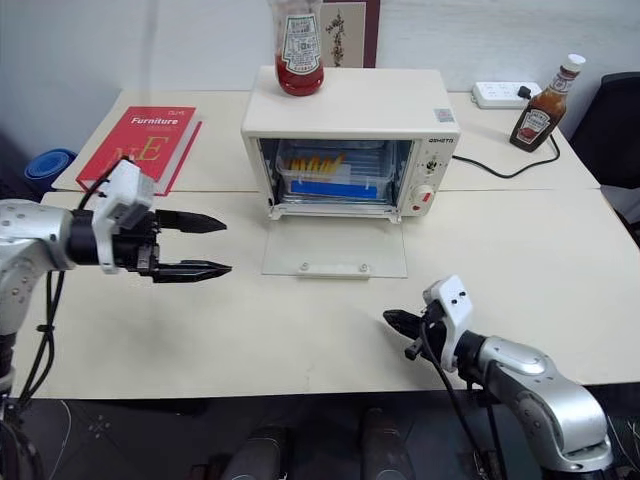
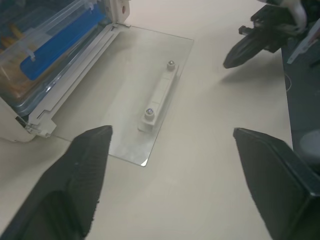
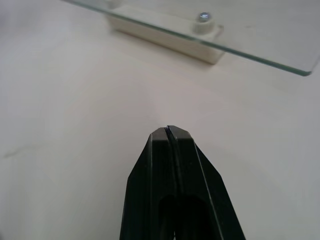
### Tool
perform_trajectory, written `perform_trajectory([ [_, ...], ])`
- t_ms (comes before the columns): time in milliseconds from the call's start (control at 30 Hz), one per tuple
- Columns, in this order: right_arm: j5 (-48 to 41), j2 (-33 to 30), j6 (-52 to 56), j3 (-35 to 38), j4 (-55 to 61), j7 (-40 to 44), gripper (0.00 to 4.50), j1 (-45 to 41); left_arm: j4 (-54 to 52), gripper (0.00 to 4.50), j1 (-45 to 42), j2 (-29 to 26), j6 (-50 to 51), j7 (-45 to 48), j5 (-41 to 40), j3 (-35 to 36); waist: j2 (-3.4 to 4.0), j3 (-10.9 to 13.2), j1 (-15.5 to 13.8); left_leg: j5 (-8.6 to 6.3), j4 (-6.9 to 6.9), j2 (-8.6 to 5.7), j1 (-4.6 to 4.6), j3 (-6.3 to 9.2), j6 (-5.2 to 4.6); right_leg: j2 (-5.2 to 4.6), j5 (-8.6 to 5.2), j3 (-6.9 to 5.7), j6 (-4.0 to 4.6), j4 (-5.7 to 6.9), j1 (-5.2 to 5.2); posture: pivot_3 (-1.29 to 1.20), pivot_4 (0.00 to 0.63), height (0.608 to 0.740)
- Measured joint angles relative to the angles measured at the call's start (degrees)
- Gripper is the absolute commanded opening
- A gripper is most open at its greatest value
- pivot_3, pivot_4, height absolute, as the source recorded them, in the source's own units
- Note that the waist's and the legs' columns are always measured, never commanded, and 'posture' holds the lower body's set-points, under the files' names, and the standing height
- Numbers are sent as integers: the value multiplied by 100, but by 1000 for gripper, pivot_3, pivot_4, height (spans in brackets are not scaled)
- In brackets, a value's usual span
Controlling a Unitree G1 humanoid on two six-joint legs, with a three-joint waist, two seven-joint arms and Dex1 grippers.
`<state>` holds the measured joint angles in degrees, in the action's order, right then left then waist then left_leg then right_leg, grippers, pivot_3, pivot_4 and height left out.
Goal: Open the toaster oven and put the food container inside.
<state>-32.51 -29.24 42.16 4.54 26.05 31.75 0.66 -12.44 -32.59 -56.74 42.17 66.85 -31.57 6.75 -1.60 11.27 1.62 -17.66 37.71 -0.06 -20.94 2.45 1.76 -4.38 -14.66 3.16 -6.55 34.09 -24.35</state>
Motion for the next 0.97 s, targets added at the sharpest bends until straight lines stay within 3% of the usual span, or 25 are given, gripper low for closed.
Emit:
perform_trajectory([
  [67, 238, 434, -310, -28, -511, -278, 0, -210, 6, 4459, -34, -95, -50, 87, -9, 33, 1, 0, 2, -1, -1, -4, -12, -1, 2, -2, 18, 5, -32, 25, -21, 0, 150, 740],
  [100, 305, 539, -414, -24, -659, -355, 0, -298, 5, 4459, -40, -111, -61, 105, -11, 58, 2, 1, 1, -2, -1, -6, -15, -1, 4, -4, 52, 6, -93, 38, -29, 0, 150, 740],
  [267, 598, 751, -944, -9, -1334, -422, 0, -971, 163, 4459, -217, -182, -148, 47, 6, 127, 3, 2, 11, -3, -20, -1, -23, 0, 4, 0, 51, 1, -94, 37, -48, 0, 150, 740],
  [400, 172, 578, -710, 111, -1193, -97, 875, -1292, 357, 4500, -295, -178, -245, 13, 47, 108, 9, 5, 12, -3, -21, 0, -21, -1, 4, 1, 50, 2, -93, 38, -48, 0, 150, 740],
  [567, -1044, -711, 119, 890, -443, 707, 2646, -1562, 640, 4500, -314, -176, -336, 110, 46, 99, 17, 11, -4, -3, -14, -1, -22, 3, 4, 0, 50, -1, -94, 33, -39, 0, 150, 740],
  [733, -2083, -2321, 938, 2035, -493, 1231, 4344, -2279, 1143, 4500, -549, -257, -442, 349, 68, 80, 25, 18, -6, -4, -11, 2, -23, 7, 2, 3, 48, -7, -91, 33, -39, 0, 150, 740],
  [833, -2333, -3105, 1210, 2451, -695, 1598, 4471, -2473, 1548, 4500, -855, -414, -450, 492, 67, 120, 25, 17, 0, -7, -19, 8, -21, 6, -4, 8, 46, -9, -88, 27, -39, 0, 150, 740],
  [967, -2350, -3464, 1294, 2541, -885, 1957, 4471, -2333, 1824, 4500, -1246, -478, -461, 622, 67, 123, 25, 18, 5, -8, -16, 7, -25, -3, -6, 7, 47, -5, -90, 26, -40, 0, 150, 740],
])
